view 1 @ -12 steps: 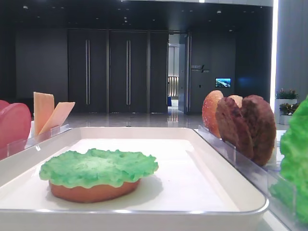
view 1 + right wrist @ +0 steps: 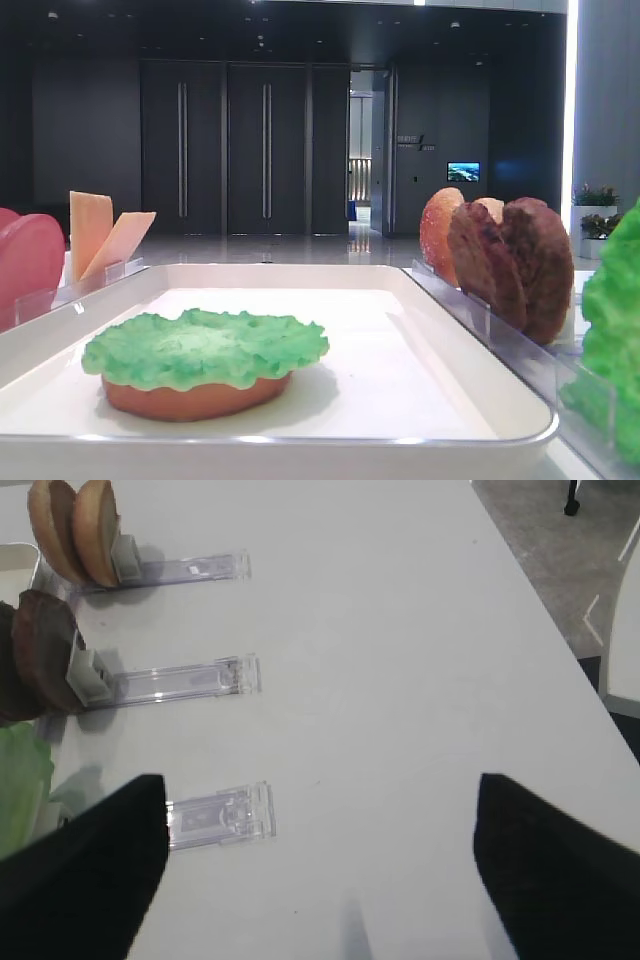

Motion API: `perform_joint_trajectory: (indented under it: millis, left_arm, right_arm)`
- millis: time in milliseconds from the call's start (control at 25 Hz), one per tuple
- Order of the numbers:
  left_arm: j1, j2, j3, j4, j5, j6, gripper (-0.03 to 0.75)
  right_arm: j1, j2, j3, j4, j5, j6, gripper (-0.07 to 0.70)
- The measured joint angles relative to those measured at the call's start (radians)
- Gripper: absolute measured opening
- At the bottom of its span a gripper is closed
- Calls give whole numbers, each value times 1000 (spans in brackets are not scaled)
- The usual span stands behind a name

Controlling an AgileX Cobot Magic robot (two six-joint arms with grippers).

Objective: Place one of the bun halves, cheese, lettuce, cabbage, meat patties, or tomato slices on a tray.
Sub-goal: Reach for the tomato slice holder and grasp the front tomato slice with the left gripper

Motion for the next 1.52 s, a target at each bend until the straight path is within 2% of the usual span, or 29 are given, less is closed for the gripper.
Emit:
perform_joint_trajectory:
  millis: [280, 680, 1200, 1520]
  left_arm:
    - [0, 10, -3, 0, 6, -1, 471]
    - [0, 393, -132, -5, 133, -19, 471]
    - [0, 935, -398, -26, 134, -41, 471]
    - [0, 1258, -615, -27, 129, -47, 471]
  right_arm:
    - [0, 0, 0, 0, 0, 0, 587]
    - [0, 0, 0, 0, 0, 0, 587]
    - [0, 0, 0, 0, 0, 0, 587]
    - [0, 0, 0, 0, 0, 0, 587]
